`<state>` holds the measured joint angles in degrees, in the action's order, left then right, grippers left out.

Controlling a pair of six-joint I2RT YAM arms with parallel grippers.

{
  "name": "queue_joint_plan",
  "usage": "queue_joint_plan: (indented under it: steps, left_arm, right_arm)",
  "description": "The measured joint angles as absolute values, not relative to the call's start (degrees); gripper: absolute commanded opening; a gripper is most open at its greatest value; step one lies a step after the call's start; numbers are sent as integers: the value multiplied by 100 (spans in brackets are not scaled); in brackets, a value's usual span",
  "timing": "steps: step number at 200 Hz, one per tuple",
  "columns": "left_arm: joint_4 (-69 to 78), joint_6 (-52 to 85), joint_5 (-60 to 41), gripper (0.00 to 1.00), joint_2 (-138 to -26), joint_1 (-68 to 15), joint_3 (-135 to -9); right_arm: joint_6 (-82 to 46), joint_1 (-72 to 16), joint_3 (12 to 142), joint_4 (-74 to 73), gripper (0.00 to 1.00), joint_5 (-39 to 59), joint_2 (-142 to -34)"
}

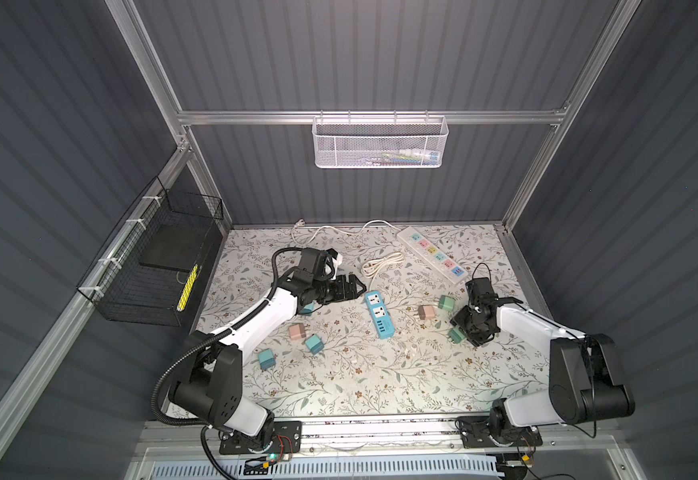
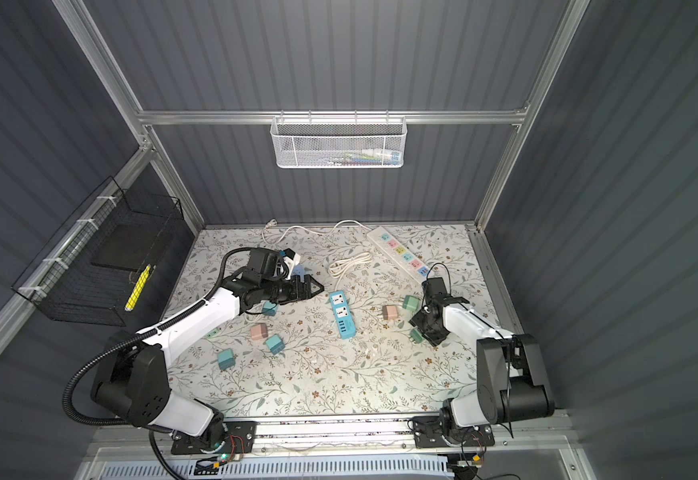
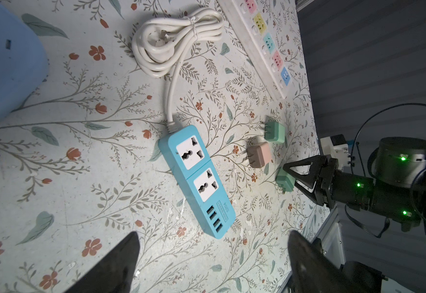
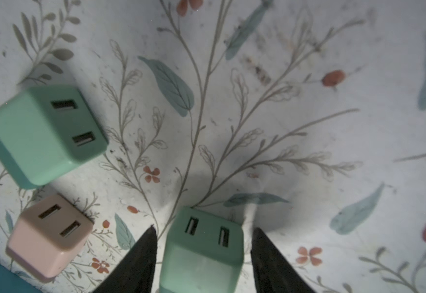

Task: Insert the plug

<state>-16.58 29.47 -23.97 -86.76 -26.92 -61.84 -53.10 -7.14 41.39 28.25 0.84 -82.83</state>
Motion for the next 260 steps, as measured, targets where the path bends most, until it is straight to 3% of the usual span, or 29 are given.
queue_joint_plan:
  steps: [35,67,113,153,213,260]
  left_arm:
    - [-1741,2908,-2366,92,-8676,-2692,-6189]
    - [-1820,2893,-2327,92,-8674,-2692,-6189]
    - [-1938,2910,-2034,89,-8597,-2753,-6189]
    - [-2265,2921,-1240,90,-8418,-3015,-6189]
    - [-3083,2919,-399,92,-8335,-3076,-6211]
    - [-3247,2827,-392,100,-8145,-3179,-6351]
  right_arm:
    - [-5374,-843,4091,2790,44,86,-8252]
    - [-5406,-1142,4091,2790,43,47,-8200]
    - [-5918,-2427,4095,2792,42,16,-8187]
    - [-6508,-3594,4412,2742,47,80,-8582]
    - [-6827,-3844,4519,2606,64,270,-8737]
    - [-7085,-3953,4477,2294,67,753,-8512]
